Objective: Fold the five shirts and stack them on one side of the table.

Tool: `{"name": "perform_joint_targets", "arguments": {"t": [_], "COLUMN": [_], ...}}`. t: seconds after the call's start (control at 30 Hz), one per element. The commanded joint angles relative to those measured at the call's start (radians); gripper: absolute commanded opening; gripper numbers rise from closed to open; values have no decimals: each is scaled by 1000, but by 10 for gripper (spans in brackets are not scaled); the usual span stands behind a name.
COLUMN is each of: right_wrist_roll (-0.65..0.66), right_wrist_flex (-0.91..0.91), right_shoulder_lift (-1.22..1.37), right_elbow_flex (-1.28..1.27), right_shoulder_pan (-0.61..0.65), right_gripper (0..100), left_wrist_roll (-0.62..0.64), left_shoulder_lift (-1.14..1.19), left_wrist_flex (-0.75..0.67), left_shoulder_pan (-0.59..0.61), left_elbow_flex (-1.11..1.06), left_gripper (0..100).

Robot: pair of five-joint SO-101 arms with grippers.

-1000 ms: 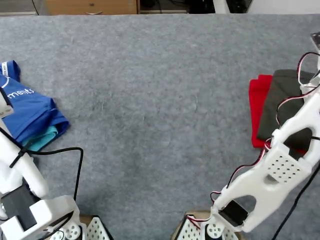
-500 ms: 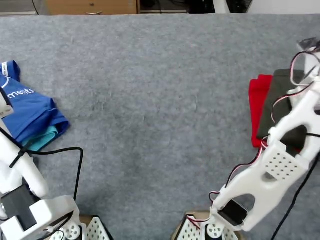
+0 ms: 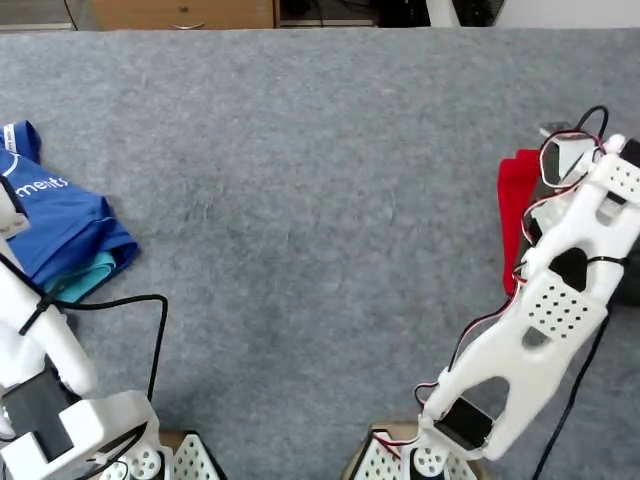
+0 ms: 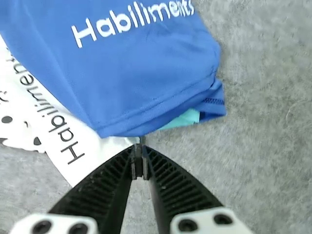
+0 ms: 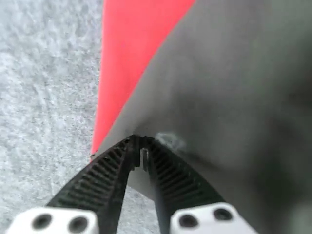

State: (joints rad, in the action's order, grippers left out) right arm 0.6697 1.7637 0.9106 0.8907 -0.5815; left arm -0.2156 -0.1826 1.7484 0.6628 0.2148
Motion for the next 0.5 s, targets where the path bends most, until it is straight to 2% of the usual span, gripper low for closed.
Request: {"name": "perform_joint_targets", "arguments": {"t": [0.0,0.07,0.17,0.23,0.47], "right_wrist_roll": [-6,12,23,23,23], "right_wrist_flex": [23,23,23,23,-69], "right_shoulder_lift": [-119,-177,-271,-329,-389], "right_elbow_flex": [35,-5,-125,-229,-478], "right_shoulder_pan": [13,18,38,54,88], "right_gripper": [23,54,172,217,166], "left_wrist_roll": [-3,-3,-3,-3,-2], "left_shoulder_lift": [-41,-41,-41,-41,-41], "left_wrist_flex": [11,11,9,9,9], "left_shoulder_pan": [2,2,0,0,0], "left_elbow_flex": [-17,-15,-9,-9,-9], "left_gripper": [19,19,19,19,19]}}
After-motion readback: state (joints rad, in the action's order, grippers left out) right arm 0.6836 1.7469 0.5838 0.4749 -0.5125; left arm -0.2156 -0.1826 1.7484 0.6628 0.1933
